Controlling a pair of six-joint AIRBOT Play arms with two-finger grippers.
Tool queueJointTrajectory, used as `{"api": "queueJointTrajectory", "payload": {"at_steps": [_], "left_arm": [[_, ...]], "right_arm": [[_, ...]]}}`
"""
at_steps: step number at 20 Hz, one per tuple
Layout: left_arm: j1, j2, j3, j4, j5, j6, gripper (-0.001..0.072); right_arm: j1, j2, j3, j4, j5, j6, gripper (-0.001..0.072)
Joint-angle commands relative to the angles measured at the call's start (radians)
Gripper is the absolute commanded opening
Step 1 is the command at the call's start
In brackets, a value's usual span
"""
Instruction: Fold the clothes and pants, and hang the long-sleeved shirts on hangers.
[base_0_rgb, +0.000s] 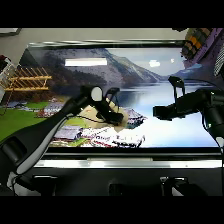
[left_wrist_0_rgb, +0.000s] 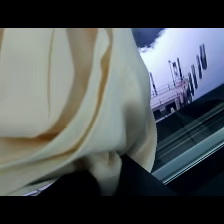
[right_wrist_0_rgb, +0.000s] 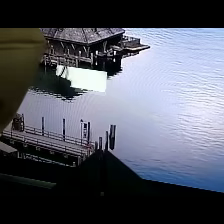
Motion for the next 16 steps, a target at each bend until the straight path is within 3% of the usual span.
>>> {"api": "queueJointTrajectory", "payload": {"at_steps": [1,4,6,11,16], "left_arm": [[-0.074,-0.013,0.002,0.017,0.002,-0.023,0.0025],[-0.019,0.049,0.002,0.019,-0.042,-0.022,0.0402],[0.042,0.122,0.002,0.067,-0.107,-0.022,0.0454],[0.243,0.367,0.002,0.306,-0.213,-0.022,0.0458],[0.457,0.505,0.002,0.309,-0.231,-0.022,0.0457]], "right_arm": [[0.001,0.001,0.001,0.000,0.000,0.000,0.0029],[0.001,0.001,0.001,0.000,0.000,0.000,0.0029],[0.001,0.001,0.001,0.000,0.000,0.000,0.0029],[0.001,0.001,0.001,0.000,0.000,0.000,0.0030],[0.001,0.001,0.001,0.000,0.000,0.000,0.0029]]}}
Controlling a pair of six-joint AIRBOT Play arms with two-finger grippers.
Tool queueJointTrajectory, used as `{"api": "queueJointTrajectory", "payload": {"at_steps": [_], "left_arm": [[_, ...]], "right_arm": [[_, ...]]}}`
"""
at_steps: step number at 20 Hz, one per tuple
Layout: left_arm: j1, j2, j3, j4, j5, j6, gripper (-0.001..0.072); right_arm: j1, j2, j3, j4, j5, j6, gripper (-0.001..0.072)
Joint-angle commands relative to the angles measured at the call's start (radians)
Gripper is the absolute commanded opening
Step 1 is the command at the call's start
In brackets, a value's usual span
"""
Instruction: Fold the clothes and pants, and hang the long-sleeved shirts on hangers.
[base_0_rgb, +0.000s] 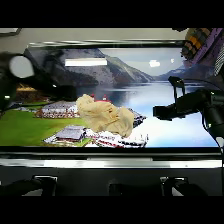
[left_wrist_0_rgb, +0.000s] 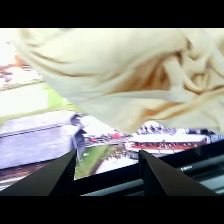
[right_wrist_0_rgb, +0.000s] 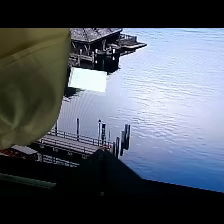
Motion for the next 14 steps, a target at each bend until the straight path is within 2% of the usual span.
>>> {"api": "queueJointTrajectory", "payload": {"at_steps": [1,9,12,13,14], "left_arm": [[0.127,0.084,0.000,0.034,-0.038,0.000,0.0456],[0.151,0.082,0.000,0.035,-0.053,0.000,0.0456],[0.151,0.082,0.000,0.035,-0.044,-0.002,0.0457],[0.151,0.081,0.000,0.035,-0.043,-0.028,0.0463],[0.154,0.080,0.000,0.035,-0.042,-0.047,0.0520]], "right_arm": [[0.001,0.001,0.001,0.000,0.000,0.000,0.0029],[0.001,0.001,0.001,0.002,0.024,0.001,0.0030],[0.001,0.001,0.012,0.034,0.016,0.079,0.0036],[0.001,0.001,0.020,0.054,0.018,0.077,0.0126],[-0.003,0.001,0.034,0.052,0.013,0.037,0.0200]]}}
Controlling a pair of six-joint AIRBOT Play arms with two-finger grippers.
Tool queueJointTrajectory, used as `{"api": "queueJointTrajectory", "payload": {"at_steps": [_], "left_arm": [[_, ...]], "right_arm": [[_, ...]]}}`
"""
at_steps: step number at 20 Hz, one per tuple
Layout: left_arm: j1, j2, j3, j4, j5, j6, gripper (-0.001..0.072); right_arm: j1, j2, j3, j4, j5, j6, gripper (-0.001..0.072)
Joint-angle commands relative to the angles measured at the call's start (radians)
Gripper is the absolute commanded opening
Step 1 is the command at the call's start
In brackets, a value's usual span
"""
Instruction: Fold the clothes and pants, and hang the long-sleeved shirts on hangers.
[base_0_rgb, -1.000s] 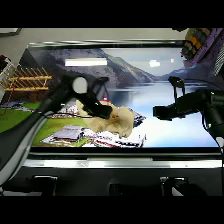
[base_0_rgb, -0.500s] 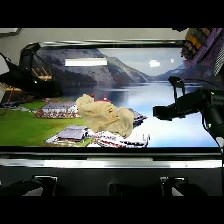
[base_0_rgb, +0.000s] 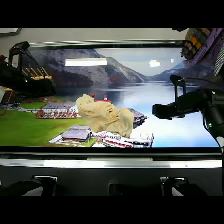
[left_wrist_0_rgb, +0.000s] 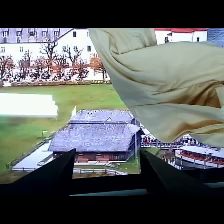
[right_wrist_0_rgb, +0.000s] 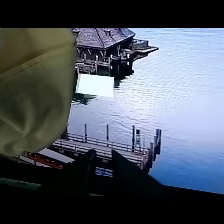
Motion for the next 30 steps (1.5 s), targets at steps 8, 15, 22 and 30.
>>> {"api": "queueJointTrajectory", "payload": {"at_steps": [8,15,22,30], "left_arm": [[0.090,-0.015,-0.026,-0.002,0.055,-0.029,0.0553],[0.164,-0.034,-0.132,-0.186,0.190,0.031,0.0554],[0.213,-0.073,-0.154,-0.241,0.211,0.092,0.0553],[0.221,-0.077,-0.254,-0.242,0.253,0.145,0.0553]], "right_arm": [[-0.522,-0.096,-0.075,0.547,0.029,-0.119,0.0608],[-0.298,-0.344,-0.171,0.690,0.155,-0.245,0.0612],[-0.108,-0.493,-0.171,0.800,0.299,-0.244,0.0610],[-0.010,-0.525,-0.148,0.814,0.401,-0.227,0.0513]]}}
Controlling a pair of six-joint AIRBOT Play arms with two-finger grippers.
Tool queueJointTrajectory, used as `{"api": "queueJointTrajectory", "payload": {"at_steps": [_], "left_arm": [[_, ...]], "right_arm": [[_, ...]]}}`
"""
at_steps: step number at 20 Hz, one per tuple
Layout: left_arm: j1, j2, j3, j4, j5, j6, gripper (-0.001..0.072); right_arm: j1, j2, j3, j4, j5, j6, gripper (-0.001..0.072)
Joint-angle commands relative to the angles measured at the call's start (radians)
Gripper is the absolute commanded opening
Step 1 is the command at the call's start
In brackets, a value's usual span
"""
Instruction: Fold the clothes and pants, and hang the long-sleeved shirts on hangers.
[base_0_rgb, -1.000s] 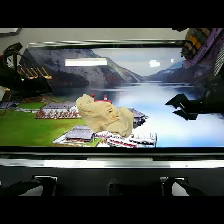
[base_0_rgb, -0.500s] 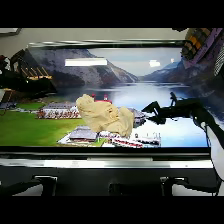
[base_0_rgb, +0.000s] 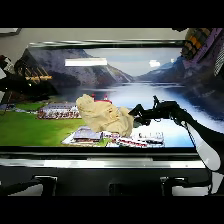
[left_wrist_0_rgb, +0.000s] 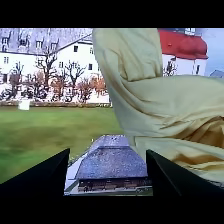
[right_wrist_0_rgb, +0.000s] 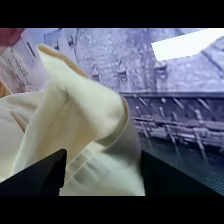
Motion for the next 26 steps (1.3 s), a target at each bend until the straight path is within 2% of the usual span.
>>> {"api": "queueJointTrajectory", "payload": {"at_steps": [1,2,3,7,12,13,20,21,22,24,26], "left_arm": [[0.002,-0.001,-0.074,-0.012,0.053,0.028,0.0553],[0.002,-0.001,-0.104,-0.026,0.086,0.036,0.0553],[0.002,-0.002,-0.141,-0.055,0.129,0.056,0.0553],[0.002,-0.069,-0.259,-0.235,0.262,0.171,0.0553],[0.002,-0.254,-0.273,-0.440,0.305,0.327,0.0546],[0.002,-0.281,-0.273,-0.456,0.305,0.344,0.0524],[0.000,-0.351,-0.273,-0.463,0.330,0.376,0.0522],[0.000,-0.353,-0.272,-0.463,0.340,0.377,0.0498],[0.000,-0.354,-0.272,-0.463,0.352,0.376,0.0380],[0.000,-0.354,-0.267,-0.463,0.356,0.376,0.0014],[0.003,-0.339,-0.242,-0.462,0.344,0.388,0.0018]], "right_arm": [[0.026,-0.010,0.025,-0.006,0.033,0.003,0.0345],[0.025,-0.010,0.038,-0.009,0.020,-0.009,0.0083],[0.025,-0.010,0.048,-0.010,0.008,-0.017,0.0027],[0.025,0.023,0.064,-0.039,-0.043,-0.018,0.0026],[0.025,0.050,0.064,-0.061,-0.136,-0.018,0.0027],[0.025,0.050,0.064,-0.061,-0.146,-0.018,0.0027],[0.026,0.055,0.064,-0.061,-0.173,-0.018,0.0026],[0.025,0.059,0.064,-0.061,-0.174,-0.018,0.0026],[0.025,0.066,0.064,-0.061,-0.175,-0.018,0.0026],[0.025,0.089,0.064,-0.065,-0.172,-0.019,0.0026],[0.025,0.130,0.064,-0.089,-0.162,-0.026,0.0026]]}}
